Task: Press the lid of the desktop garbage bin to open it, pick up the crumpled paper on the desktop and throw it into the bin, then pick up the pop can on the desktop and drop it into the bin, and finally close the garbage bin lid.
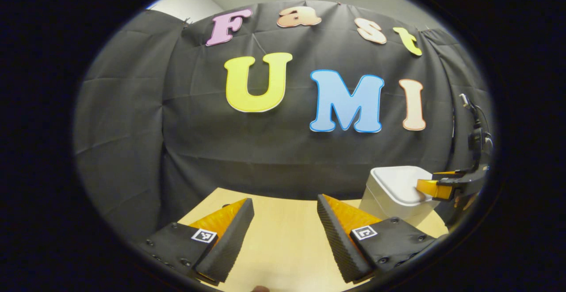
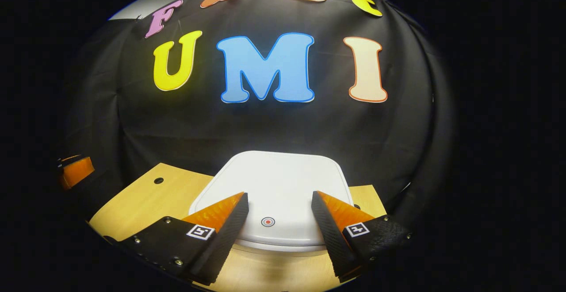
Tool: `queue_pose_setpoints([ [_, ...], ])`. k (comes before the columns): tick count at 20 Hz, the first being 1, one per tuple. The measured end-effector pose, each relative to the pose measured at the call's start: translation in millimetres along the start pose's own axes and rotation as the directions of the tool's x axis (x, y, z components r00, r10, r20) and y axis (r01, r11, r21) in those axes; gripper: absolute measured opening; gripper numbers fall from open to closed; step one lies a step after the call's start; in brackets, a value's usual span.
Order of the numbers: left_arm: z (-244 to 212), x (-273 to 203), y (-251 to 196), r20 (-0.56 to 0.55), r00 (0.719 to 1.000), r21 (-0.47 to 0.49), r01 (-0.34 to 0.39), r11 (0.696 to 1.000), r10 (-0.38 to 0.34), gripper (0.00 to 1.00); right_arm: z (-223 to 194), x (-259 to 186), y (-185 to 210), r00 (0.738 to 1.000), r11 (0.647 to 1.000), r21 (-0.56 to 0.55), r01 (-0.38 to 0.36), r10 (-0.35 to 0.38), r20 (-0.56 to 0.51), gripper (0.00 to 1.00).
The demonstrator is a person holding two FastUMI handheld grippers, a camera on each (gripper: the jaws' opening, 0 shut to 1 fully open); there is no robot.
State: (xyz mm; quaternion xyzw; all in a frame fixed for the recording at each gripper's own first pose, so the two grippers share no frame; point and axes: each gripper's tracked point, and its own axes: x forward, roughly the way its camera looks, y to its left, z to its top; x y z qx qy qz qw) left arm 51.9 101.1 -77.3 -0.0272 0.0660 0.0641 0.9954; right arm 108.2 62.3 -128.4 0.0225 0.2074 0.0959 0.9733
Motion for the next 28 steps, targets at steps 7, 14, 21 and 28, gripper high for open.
queue_pose_setpoints([
  [7, -1.6, 1.0, -5.3, -0.004, 1.0, -0.01, 0.01, 1.0, -0.01, 0.97, -3.5, -1.6, 1.1, 0.997, 0.999, 0.021, 0.025, -0.026, 0.074, 0.92],
  [14, -5.1, -1.0, -5.0, -0.009, 1.0, -0.032, 0.006, 0.999, -0.006, 0.96, -5.5, -0.1, 1.1, 0.989, 0.998, 0.024, 0.05, -0.053, 0.137, 0.93],
  [21, -6.9, -4.7, -1.1, -0.01, 1.0, -0.032, 0.001, 0.999, -0.001, 0.95, -9.0, 0.5, 1.0, 0.987, 0.998, 0.037, 0.049, -0.054, 0.153, 0.93],
  [28, 0.5, -7.1, -4.0, 0.007, 1.0, -0.009, 0.01, 1.0, -0.01, 0.97, -3.6, -1.9, 1.3, 0.984, 0.997, 0.045, 0.057, -0.063, 0.168, 0.92],
])
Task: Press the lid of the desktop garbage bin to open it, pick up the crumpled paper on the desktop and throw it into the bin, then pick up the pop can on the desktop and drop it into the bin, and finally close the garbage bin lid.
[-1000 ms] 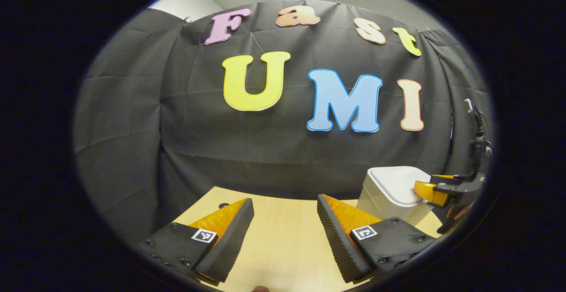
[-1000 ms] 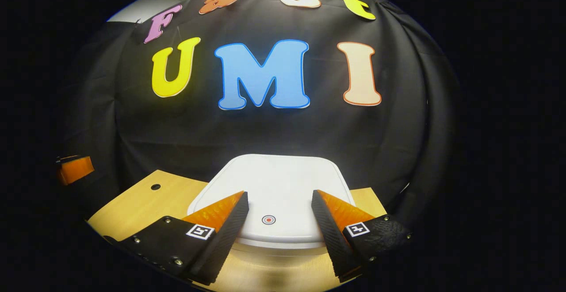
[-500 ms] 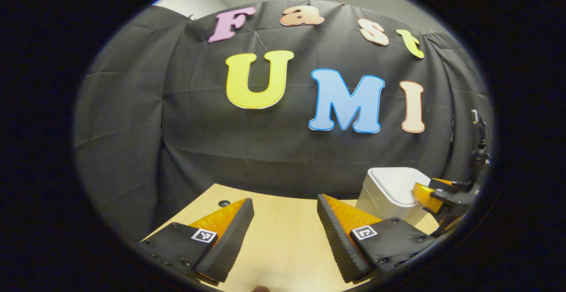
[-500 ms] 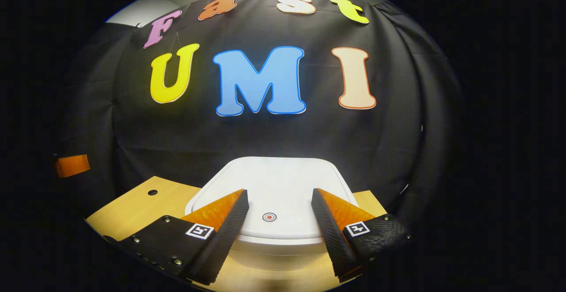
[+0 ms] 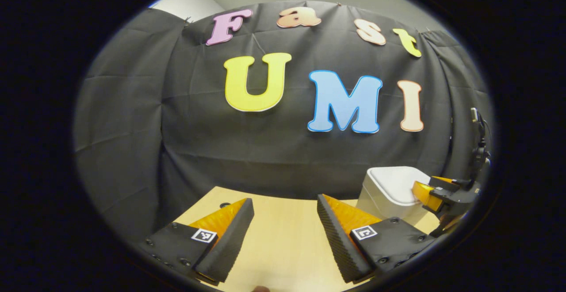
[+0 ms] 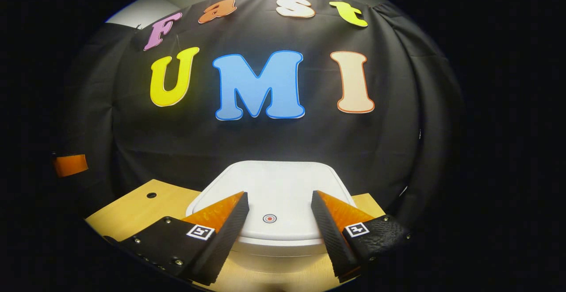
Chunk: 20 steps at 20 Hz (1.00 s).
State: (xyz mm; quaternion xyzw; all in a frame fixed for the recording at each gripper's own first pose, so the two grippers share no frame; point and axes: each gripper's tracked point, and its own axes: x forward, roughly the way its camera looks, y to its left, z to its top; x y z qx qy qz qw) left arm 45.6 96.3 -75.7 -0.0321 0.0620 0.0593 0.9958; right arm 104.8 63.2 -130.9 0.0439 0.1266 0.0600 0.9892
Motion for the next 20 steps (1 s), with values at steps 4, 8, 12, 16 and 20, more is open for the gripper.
queue_pose_setpoints([
  [4, 3.5, -0.8, -3.9, 0.009, 1.0, 0.006, 0.011, 1.0, -0.011, 0.97, 0.5, -1.6, -1.1, 1.0, 1.0, 0.001, 0.001, -0.001, 0.004, 0.92],
  [8, 7.5, -2.3, -7.0, 0.022, 0.999, 0.009, 0.027, 1.0, -0.027, 0.97, 1.5, -9.8, -4.7, 1.0, 1.0, -0.015, 0.022, -0.022, -0.003, 0.94],
  [12, 11.5, -2.1, -13.9, 0.034, 0.998, 0.015, 0.057, 0.998, -0.057, 0.96, 10.5, -26.5, -6.4, 0.999, 0.998, -0.063, 0.031, -0.03, 0.026, 0.94],
  [16, 15.7, -4.2, -24.3, 0.047, 0.994, 0.022, 0.099, 0.995, -0.1, 0.96, 25.1, -46.9, -6.7, 0.997, 0.998, -0.051, 0.043, -0.04, 0.069, 0.94],
  [20, 22.8, -7.6, -34.1, 0.067, 0.987, 0.04, 0.144, 0.989, -0.146, 0.97, 38.6, -67.8, -10.4, 0.992, 0.997, -0.036, 0.074, -0.069, 0.108, 0.93],
])
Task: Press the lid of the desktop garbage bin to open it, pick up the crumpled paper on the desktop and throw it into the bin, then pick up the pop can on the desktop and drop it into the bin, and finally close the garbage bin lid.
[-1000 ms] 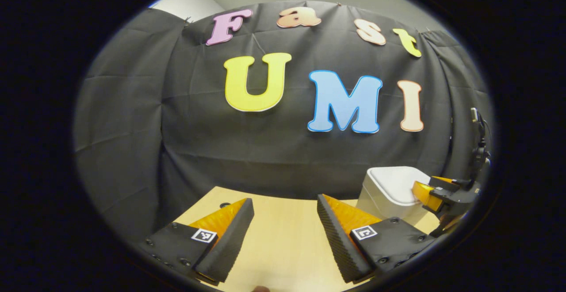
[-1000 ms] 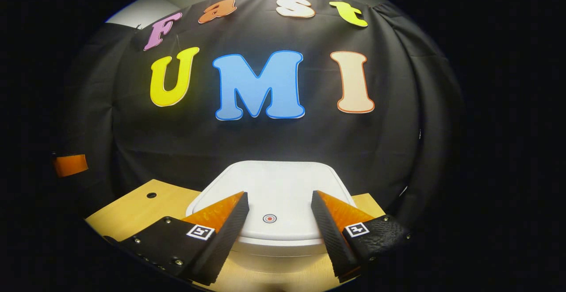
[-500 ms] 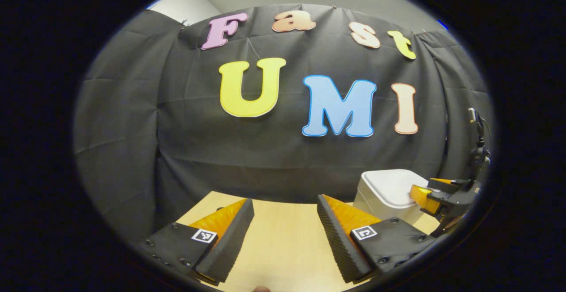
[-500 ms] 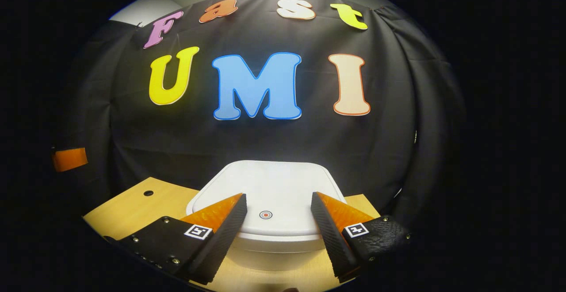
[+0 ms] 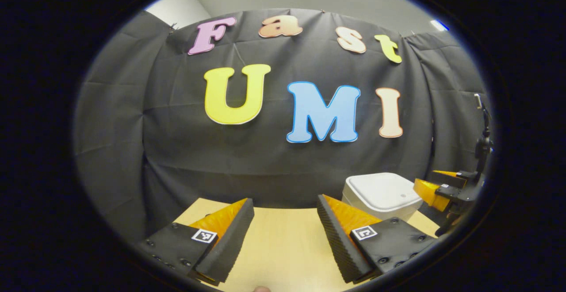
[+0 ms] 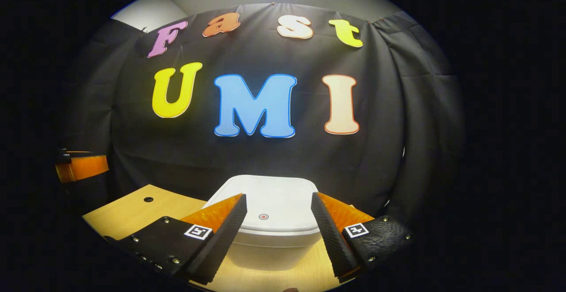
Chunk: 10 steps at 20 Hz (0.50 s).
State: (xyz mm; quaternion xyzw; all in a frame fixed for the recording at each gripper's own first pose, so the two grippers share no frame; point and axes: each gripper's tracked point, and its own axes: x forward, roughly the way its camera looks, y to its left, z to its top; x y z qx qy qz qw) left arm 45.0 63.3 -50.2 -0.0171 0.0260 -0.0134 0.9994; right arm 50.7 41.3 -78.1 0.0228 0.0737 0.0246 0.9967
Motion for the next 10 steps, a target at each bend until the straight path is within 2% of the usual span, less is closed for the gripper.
queue_pose_setpoints([
  [2, 3.0, -0.1, -5.3, 0.009, 1.0, 0.006, 0.025, 1.0, -0.025, 0.95, 8.2, -10.6, -4.0, 1.0, 1.0, 0.001, 0.018, -0.018, 0.021, 0.93],
  [3, 3.9, -0.3, -7.7, 0.012, 0.999, 0.008, 0.038, 0.999, -0.038, 0.97, 11.5, -16.3, -5.9, 0.999, 1.0, 0.003, 0.026, -0.026, 0.03, 0.93],
  [5, 5.6, -2.0, -13.6, 0.018, 0.998, 0.012, 0.062, 0.998, -0.062, 0.95, 18.3, -27.1, -7.7, 0.998, 0.999, 0.005, 0.04, -0.04, 0.05, 0.93],
  [10, 10.1, -2.7, -35.0, 0.029, 0.991, 0.022, 0.134, 0.991, -0.134, 0.97, 27.5, -55.8, -15.7, 0.993, 0.996, -0.019, 0.084, -0.082, 0.081, 0.93],
])
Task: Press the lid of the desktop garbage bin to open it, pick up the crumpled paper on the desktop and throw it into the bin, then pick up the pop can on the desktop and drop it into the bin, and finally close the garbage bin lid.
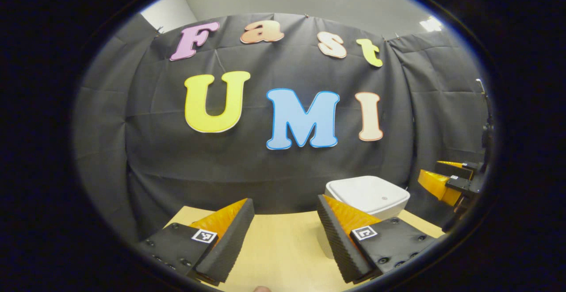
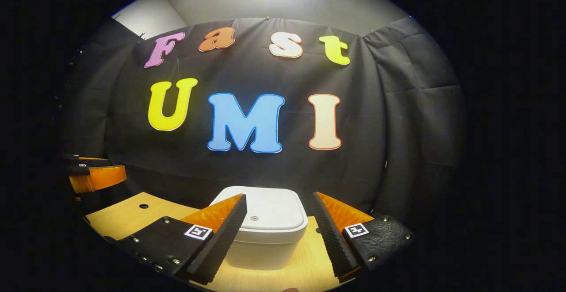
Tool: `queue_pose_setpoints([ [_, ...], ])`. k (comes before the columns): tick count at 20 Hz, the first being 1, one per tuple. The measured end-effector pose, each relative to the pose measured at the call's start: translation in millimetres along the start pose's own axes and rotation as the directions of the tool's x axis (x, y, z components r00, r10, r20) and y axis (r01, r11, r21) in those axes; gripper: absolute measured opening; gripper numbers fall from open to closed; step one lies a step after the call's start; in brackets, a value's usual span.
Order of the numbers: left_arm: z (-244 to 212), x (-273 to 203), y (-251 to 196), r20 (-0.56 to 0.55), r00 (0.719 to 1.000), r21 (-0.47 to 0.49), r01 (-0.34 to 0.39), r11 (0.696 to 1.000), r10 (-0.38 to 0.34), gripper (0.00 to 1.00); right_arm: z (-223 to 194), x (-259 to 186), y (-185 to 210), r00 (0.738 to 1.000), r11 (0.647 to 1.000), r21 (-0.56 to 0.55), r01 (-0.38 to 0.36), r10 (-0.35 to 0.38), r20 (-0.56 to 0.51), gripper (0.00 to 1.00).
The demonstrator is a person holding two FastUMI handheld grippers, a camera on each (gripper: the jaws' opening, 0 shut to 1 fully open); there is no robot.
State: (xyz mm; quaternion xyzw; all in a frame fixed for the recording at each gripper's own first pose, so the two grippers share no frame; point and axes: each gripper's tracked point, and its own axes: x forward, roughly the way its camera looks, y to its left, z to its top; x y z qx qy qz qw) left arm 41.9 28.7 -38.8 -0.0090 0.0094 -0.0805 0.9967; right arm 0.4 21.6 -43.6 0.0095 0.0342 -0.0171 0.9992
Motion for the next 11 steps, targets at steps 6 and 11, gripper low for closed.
queue_pose_setpoints([
  [6, -2.0, 4.3, -41.9, 0.002, 0.996, -0.022, 0.084, 0.996, -0.084, 0.97, 6.4, -32.9, -24.9, 0.998, 0.998, -0.032, 0.059, -0.059, 0.024, 0.93],
  [11, -0.5, 4.5, -83.4, 0.011, 0.994, -0.018, 0.111, 0.994, -0.111, 0.96, 5.3, -52.6, -64.9, 0.995, 0.996, -0.013, 0.092, -0.091, 0.038, 0.95],
])
